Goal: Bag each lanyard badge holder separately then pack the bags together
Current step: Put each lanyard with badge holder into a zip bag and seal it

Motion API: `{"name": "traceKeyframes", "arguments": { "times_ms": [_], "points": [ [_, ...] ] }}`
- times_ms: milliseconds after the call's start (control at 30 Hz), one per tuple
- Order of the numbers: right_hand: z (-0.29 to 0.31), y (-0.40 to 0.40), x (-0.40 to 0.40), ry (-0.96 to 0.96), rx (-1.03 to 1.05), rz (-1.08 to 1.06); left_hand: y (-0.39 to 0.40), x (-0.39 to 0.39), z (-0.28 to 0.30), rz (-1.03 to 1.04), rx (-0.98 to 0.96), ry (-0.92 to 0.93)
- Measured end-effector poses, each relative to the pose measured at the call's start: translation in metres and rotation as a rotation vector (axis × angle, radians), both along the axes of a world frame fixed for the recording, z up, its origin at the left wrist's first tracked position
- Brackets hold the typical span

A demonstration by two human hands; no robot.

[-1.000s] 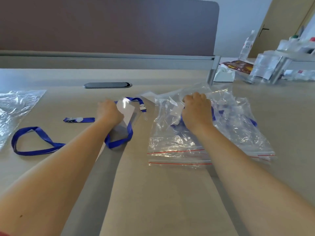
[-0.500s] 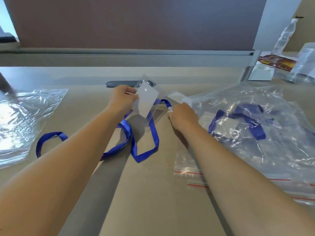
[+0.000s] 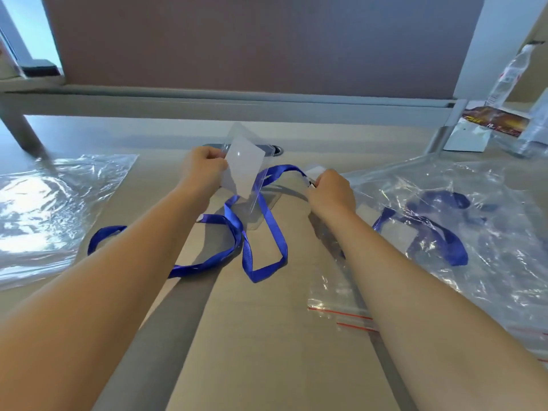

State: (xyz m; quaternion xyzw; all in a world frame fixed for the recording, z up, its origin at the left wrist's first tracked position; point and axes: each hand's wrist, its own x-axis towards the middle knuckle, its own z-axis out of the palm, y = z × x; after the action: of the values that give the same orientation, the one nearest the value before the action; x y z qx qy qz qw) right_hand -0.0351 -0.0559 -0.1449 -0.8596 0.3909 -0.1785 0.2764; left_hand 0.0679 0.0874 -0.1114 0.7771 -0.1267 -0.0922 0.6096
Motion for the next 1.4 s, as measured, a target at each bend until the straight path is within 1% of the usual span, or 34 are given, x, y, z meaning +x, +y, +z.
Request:
{"name": "traceKeyframes", "arguments": {
  "times_ms": [67,133,233,300,433,533,600,633,800,933,967,1067,1133,1267,1400],
  "points": [
    [0.014,0.007,-0.005,-0.191,0.045,-0.003,0.010,-0.004,0.009,0.010,-0.011,-0.006],
    [0.032,0.018,-0.012,-0.329,0.052,0.029,0.022,-0.010,0.019,0.032,-0.028,-0.031],
    [0.055,0.035,-0.022,-0.481,0.067,0.118,0.038,-0.020,0.033,0.073,-0.047,-0.068],
    [0.067,0.046,-0.029,-0.532,0.119,0.180,0.049,-0.028,0.043,0.082,-0.060,-0.084],
    [0.083,0.065,-0.039,-0.499,0.117,0.291,0.072,-0.042,0.054,0.083,-0.052,-0.106],
    [0.090,0.079,-0.043,-0.429,0.206,0.338,0.089,-0.049,0.059,0.105,-0.059,-0.105],
    [0.091,0.087,-0.046,-0.375,0.250,0.389,0.101,-0.052,0.061,0.117,-0.089,-0.073],
    [0.091,0.091,-0.048,-0.349,0.218,0.412,0.106,-0.054,0.062,0.120,-0.118,-0.046],
    [0.092,0.111,-0.052,-0.276,-0.078,0.484,0.128,-0.063,0.063,0.145,-0.276,0.128],
    [0.096,0.127,-0.045,-0.207,-0.155,0.504,0.137,-0.064,0.058,0.154,-0.360,0.290],
    [0.096,0.130,-0.043,-0.201,-0.126,0.513,0.138,-0.063,0.056,0.140,-0.375,0.331],
    [0.095,0.141,-0.038,-0.248,0.167,0.539,0.141,-0.068,0.053,0.090,-0.400,0.422],
    [0.092,0.146,-0.035,-0.263,0.284,0.525,0.141,-0.072,0.054,0.022,-0.407,0.452],
    [0.083,0.157,-0.029,-0.252,0.400,0.498,0.142,-0.075,0.054,-0.085,-0.373,0.425],
    [0.081,0.164,-0.024,-0.219,0.398,0.523,0.142,-0.074,0.054,-0.120,-0.382,0.352]
  ]
}}
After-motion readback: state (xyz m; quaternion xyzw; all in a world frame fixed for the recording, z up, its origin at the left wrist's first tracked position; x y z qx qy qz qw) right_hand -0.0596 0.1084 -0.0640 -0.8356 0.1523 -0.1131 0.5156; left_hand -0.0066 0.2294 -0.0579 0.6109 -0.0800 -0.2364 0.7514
